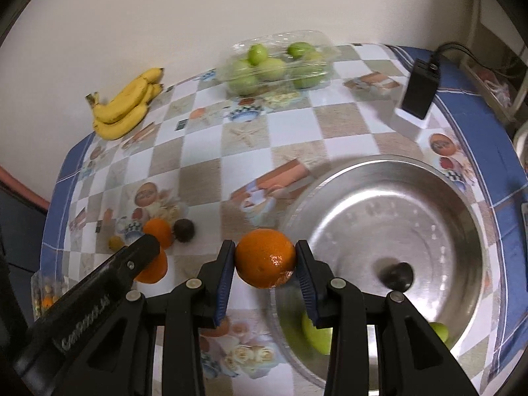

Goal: Organize fruits
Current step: 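Lift both oranges and carry them over the steel bowl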

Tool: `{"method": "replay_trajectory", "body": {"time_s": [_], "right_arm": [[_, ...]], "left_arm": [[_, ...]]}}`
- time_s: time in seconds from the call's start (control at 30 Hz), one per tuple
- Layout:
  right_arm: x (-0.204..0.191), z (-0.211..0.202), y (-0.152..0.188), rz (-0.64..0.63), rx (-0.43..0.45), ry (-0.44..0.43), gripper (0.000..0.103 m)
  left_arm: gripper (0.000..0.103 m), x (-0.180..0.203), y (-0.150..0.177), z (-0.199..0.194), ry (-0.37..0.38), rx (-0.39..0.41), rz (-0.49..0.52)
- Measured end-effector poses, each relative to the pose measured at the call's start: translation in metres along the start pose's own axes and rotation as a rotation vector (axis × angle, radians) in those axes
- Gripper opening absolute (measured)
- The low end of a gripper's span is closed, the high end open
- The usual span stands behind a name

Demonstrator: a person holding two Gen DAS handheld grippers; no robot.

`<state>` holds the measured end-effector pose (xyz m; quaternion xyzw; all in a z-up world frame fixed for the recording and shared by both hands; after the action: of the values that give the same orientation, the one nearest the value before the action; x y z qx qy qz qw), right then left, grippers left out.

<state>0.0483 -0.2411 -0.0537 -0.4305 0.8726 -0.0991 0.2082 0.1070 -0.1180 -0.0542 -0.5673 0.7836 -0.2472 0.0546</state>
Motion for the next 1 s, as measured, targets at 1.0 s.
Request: {"method": "replay_trajectory", "body": {"time_s": [1.0], "right_arm": [[0.138, -0.023, -0.029, 0.295, 0.042, 0.106, 0.039]], "left_arm": [[0.035, 0.126, 0.027, 0.017, 0.079, 0.023, 0.296]]}}
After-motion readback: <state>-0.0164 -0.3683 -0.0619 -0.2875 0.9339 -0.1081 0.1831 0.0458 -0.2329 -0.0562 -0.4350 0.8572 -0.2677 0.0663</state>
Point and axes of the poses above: each gripper's, at about its wrist camera, not at the fingertips, and z roughly the way its jaws point, x to its right, y to its underside, the point moved 5 cm from there along z, roughly the way its jaws point, and after that the axes turned 9 degrees about z, right-handed, at the moved point
